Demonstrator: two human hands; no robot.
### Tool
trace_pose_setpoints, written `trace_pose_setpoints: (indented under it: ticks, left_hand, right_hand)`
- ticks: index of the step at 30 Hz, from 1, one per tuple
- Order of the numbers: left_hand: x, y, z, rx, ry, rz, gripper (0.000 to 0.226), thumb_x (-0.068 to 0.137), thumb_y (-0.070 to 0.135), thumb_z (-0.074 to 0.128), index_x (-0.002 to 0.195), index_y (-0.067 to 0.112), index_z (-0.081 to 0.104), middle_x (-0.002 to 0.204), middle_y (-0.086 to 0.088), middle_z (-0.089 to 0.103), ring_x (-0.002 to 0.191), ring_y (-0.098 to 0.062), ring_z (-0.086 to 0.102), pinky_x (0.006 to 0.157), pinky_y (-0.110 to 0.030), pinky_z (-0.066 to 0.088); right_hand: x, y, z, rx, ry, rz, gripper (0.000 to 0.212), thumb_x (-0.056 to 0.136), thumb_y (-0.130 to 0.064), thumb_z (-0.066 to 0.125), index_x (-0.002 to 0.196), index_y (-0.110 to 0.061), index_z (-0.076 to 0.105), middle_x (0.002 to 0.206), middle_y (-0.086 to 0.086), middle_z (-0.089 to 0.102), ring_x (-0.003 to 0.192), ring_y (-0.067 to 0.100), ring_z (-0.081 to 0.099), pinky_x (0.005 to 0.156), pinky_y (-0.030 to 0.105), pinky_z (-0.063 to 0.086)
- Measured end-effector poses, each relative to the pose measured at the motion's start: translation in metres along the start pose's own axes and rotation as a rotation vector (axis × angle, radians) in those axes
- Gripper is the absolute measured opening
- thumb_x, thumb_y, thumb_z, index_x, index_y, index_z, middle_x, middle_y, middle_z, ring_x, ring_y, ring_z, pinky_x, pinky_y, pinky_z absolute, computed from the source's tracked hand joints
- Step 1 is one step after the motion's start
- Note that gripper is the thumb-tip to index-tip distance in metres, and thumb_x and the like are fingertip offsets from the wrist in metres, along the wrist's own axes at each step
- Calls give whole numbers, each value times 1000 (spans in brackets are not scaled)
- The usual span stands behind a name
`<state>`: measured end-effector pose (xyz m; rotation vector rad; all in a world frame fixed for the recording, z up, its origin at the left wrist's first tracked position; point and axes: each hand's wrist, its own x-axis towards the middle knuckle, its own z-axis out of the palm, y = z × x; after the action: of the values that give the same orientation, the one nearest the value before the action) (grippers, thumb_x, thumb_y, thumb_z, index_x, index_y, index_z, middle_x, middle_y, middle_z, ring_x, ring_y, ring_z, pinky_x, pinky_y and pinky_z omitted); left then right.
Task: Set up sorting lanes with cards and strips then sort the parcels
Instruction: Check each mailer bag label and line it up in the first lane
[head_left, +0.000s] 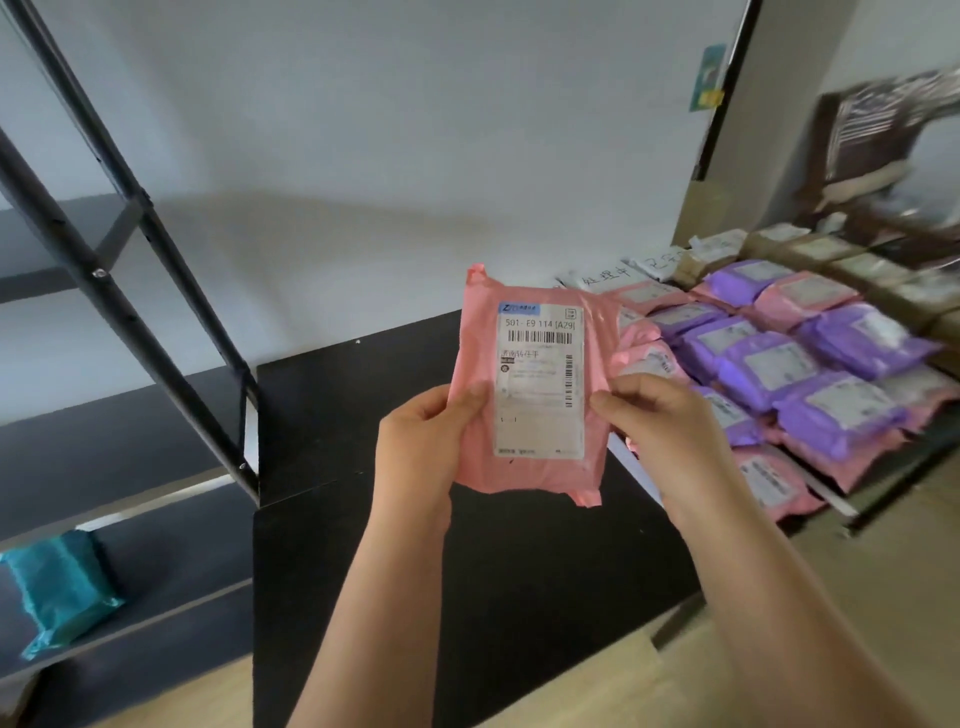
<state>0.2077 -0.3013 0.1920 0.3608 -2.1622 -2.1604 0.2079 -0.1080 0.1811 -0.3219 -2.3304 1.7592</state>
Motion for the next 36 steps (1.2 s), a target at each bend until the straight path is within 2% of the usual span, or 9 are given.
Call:
trace_pose_setpoints:
  ticks: [4,9,15,20,23,26,30,34,36]
  left_hand:
    - [-5,-2,39,22,-22,12,7,89,37,70,84,33,75,78,19,73,70,3,68,46,-8,46]
    - [-21,-9,113,39,-72,17,10,93,34,66,83,34,70,74,25,70,65,12,63,42,-8,44]
    - [-56,-21,225,67,-167,-45,9,92,33,68,84,32,72,75,18,73,64,1,69,45,-13,49]
    - [-86,-31,311,207,-291,-31,15,90,39,70,76,37,75,77,14,75,74,-13,73,70,-29,57]
    - [-104,-37,352,275,-372,-47,10,88,40,71,85,32,77,80,9,77,78,-18,74,81,-38,59]
    - [-115,-38,384,302,-419,-53,10,88,35,72,88,27,78,83,2,77,80,-24,73,77,-35,58]
    - [-113,-33,420,291,-483,-52,7,90,27,71,89,25,78,84,-2,77,71,-17,71,62,-21,55]
    - [-90,-37,454,309,-461,-51,10,87,30,74,78,29,76,81,-1,77,77,-24,73,71,-36,58]
    - [-70,-44,470,337,-418,-34,11,85,36,75,74,35,76,75,6,76,68,-14,71,67,-32,56]
  right_hand:
    - [6,16,-39,27,38,19,12,85,-14,73,84,-26,70,78,-7,75,80,15,72,76,34,55]
    - [17,41,-118,2,120,7,15,87,-17,71,87,-31,67,74,-13,72,70,11,70,62,24,50]
    - [20,77,-245,-30,165,7,17,86,-17,71,85,-33,71,78,-12,73,77,5,70,69,21,48]
    - [33,115,-332,-70,236,-16,21,88,-11,69,92,-30,75,83,-21,70,79,-2,67,66,5,45]
    - [42,137,-372,-145,244,-37,21,92,-14,67,111,-21,75,97,-16,72,92,1,66,81,17,49]
    - [55,153,-404,-249,238,-66,32,98,-25,61,129,-25,66,120,-11,67,106,8,61,91,29,48]
    - [76,168,-431,-338,149,-87,33,101,-28,55,129,-45,56,101,-33,60,92,9,62,81,37,53]
    - [104,183,-446,-314,99,-70,30,98,-31,58,120,-52,53,94,-27,64,93,4,63,77,33,51]
    - [124,191,-452,-308,120,-67,20,96,-30,62,111,-44,64,89,-23,66,89,2,63,76,30,50]
